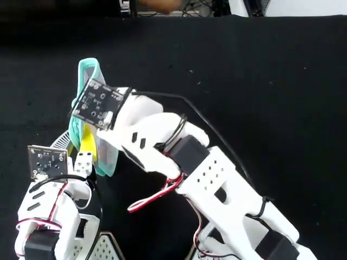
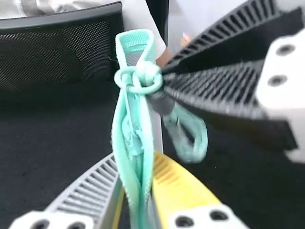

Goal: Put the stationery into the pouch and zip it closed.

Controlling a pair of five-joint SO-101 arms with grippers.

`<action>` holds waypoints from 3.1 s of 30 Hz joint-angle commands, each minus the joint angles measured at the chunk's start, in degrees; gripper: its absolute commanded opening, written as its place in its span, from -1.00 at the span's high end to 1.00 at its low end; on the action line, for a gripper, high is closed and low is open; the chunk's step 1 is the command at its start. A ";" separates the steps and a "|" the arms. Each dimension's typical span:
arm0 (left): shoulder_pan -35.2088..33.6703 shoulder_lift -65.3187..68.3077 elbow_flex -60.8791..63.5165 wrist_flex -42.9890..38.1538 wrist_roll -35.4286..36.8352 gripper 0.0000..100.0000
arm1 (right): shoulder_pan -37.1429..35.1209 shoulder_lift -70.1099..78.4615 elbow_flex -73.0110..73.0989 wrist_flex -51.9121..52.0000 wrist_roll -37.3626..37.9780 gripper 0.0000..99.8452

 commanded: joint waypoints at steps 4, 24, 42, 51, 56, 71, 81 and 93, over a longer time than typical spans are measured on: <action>1.10 -0.18 -2.51 0.18 0.09 0.94 | -1.23 -0.13 -0.40 0.44 -0.26 0.65; 14.64 -0.18 -5.32 9.49 -6.68 0.94 | -2.99 -2.42 0.13 13.10 -0.70 0.72; 14.73 -0.18 -5.49 9.76 -6.68 0.94 | -2.73 -16.75 12.00 3.25 -3.34 0.91; 14.64 -0.18 -5.41 9.67 -6.68 0.94 | 2.90 -17.19 11.21 1.76 -2.99 0.98; 14.64 -0.18 -5.41 9.49 -6.68 0.94 | 9.85 -16.75 7.16 1.32 -2.90 0.98; 14.64 -0.18 -5.41 9.58 -6.77 0.94 | 9.05 -16.84 2.42 3.78 0.53 0.97; 14.64 -0.09 -5.32 9.49 -6.77 0.94 | 6.95 -16.75 2.33 5.36 0.62 0.80; 14.55 -0.09 -5.32 9.49 -6.77 0.94 | 6.42 -17.19 2.42 5.54 0.97 0.99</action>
